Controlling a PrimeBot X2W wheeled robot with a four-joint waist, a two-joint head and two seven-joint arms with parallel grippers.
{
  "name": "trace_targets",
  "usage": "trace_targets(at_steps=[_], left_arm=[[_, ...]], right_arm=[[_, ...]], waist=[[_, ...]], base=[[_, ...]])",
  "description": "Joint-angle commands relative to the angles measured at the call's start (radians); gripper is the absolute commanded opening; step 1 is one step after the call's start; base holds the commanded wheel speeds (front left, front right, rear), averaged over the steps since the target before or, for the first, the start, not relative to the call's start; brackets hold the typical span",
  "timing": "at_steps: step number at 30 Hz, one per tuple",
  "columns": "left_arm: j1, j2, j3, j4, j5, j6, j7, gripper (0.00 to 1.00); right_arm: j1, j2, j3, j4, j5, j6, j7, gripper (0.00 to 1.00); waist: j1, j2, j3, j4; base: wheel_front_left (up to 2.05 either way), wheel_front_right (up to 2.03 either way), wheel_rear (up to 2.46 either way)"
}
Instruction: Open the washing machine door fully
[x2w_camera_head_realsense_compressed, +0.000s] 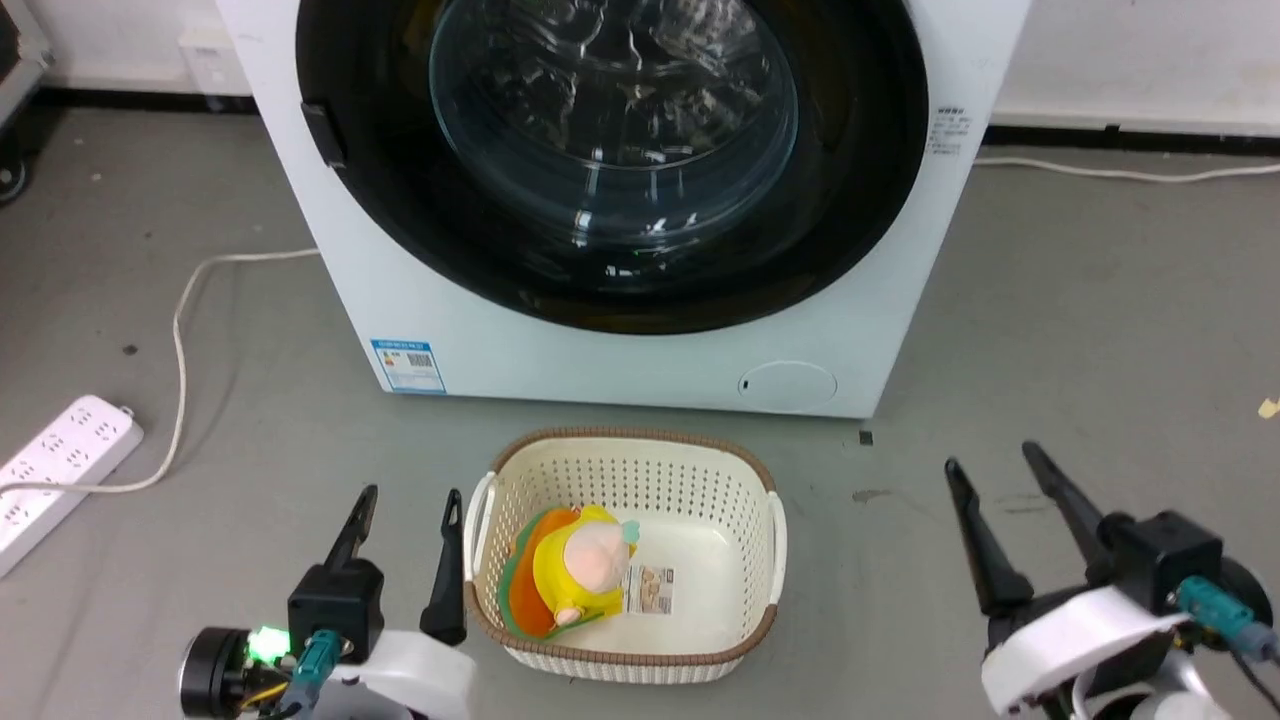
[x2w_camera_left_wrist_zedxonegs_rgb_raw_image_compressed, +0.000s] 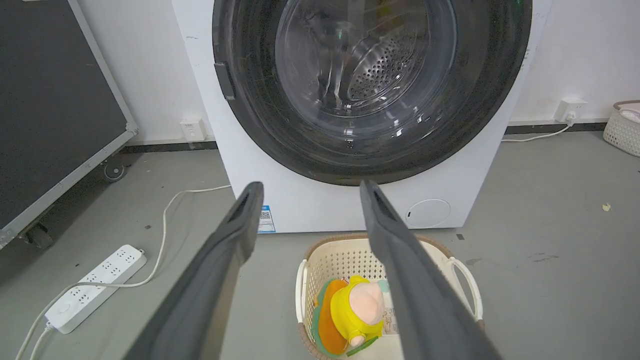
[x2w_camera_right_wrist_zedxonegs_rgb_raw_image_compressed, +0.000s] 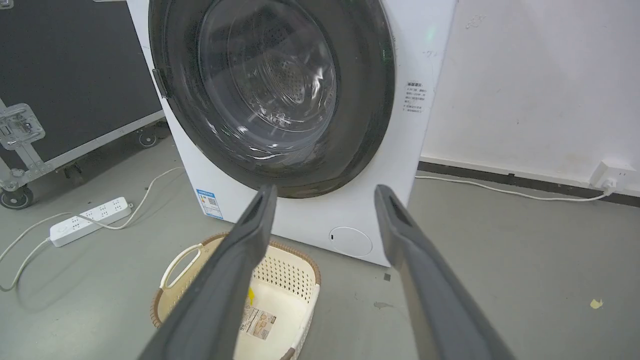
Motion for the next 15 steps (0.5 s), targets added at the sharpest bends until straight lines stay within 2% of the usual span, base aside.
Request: trace_targets(at_steps=[1,15], left_arm=[[-0.02,0.009,-0.008,-0.01,0.004,0.007,-0.011,1.0],[-0.068,0.027,-0.05,-0.025,0.005,0.038,-0.04,1.0]], right_arm=[[-0.023,-0.01,-0.002,-0.001,0.017,0.0,-0.004,1.0],[-0.194,-0.004,-0.072,0.036,0.197,0.0,0.044,1.0]], waist=[[0.0,-0.0001,0.012,0.001],[0.0,-0.0001,0.083,0.011]], base=[[0.0,0.0,0.0],[0.0,0.0,0.0]])
